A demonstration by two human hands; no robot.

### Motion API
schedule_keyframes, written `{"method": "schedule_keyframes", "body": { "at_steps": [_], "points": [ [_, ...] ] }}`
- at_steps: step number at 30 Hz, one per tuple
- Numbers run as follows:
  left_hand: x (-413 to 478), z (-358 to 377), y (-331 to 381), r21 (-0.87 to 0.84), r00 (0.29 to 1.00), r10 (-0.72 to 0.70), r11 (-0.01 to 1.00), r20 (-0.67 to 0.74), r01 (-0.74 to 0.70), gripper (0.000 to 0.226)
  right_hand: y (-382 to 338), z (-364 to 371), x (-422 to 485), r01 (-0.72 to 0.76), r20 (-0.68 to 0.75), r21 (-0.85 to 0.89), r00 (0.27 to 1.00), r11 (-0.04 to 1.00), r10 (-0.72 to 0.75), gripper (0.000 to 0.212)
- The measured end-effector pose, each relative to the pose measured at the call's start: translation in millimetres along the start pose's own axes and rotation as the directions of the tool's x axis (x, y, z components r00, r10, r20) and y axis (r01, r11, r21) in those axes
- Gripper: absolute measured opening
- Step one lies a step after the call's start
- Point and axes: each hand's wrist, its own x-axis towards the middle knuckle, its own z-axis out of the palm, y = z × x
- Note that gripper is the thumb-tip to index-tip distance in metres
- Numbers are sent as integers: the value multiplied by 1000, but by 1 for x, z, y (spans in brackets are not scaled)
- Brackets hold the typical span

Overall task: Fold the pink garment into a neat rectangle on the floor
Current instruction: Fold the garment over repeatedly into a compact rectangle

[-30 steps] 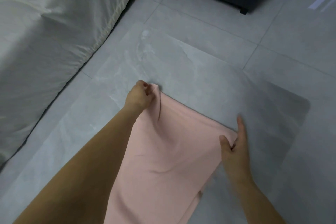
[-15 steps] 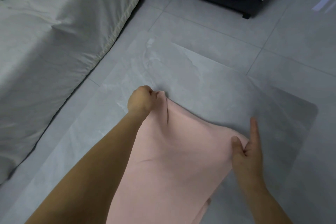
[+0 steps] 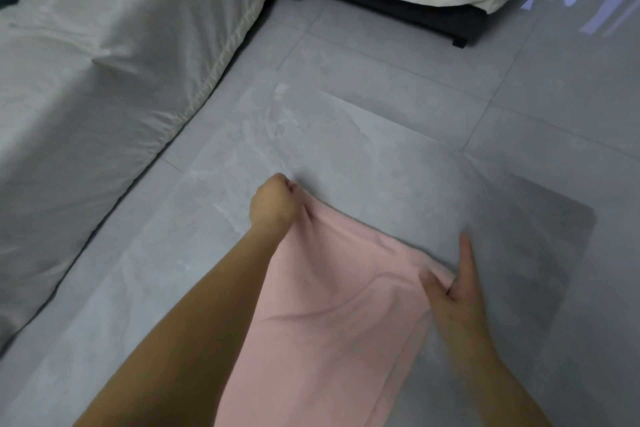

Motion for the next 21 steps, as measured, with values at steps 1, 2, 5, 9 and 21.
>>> {"method": "schedule_keyframes", "body": {
  "at_steps": [1,2,5,9,21],
  "points": [
    [6,-6,0,-54,1000,-24,998,-10,23,23,2,-2,2,-12,-5,-3,1000,1000,12,75],
    [13,-13,1,-127,998,-59,990,-12,57,27,1,-5,4,-19,-18,-5,1000,1000,19,74],
    [30,-30,4,-398,988,-157,905,17,150,20,-16,-13,8,5,-95,-26,995,1000,-7,67],
    [35,-36,9,-553,991,-125,822,52,133,24,-28,-15,12,68,-179,-29,981,997,-73,62],
    [23,-4,-4,-439,981,-48,889,190,129,65,17,-20,51,-175,-66,-280,984,944,163,33]
  ]
}}
